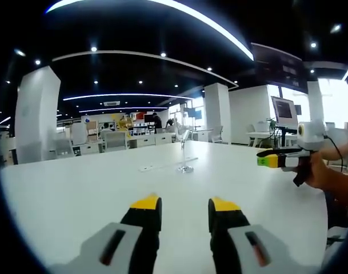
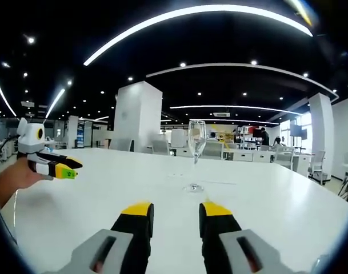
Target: Stand the stemmed glass upright on the table place it in front of you
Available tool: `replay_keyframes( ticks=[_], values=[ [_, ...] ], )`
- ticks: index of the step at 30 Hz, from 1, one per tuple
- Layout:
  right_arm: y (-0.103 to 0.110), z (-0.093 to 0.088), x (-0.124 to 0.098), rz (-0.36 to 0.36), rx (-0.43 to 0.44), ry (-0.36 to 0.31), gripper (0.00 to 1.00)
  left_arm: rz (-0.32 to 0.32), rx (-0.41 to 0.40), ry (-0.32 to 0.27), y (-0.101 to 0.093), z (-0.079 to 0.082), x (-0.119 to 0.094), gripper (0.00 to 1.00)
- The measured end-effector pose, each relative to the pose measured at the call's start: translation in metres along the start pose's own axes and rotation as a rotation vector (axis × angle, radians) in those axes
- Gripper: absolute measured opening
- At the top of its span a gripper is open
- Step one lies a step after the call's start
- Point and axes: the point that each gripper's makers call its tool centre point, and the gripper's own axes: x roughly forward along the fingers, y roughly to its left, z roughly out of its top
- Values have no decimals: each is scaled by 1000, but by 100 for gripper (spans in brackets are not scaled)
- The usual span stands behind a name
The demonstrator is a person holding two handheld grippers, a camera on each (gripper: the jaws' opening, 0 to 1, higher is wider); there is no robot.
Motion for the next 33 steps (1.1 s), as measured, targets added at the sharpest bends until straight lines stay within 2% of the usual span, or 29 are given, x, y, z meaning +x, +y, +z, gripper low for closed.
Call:
replay_keyframes(
  ticks=[8,15,33],
  values=[
    [-1,-5,0,-4,1,6,35,1,-6,7,1,-4,0,33],
    [-6,-6,0,-12,11,-5,35,11,-4,-10,4,0,-2,33],
    [-9,-10,1,-22,18,-5,34,-4,-17,-3,-3,-3,3,33]
  ],
)
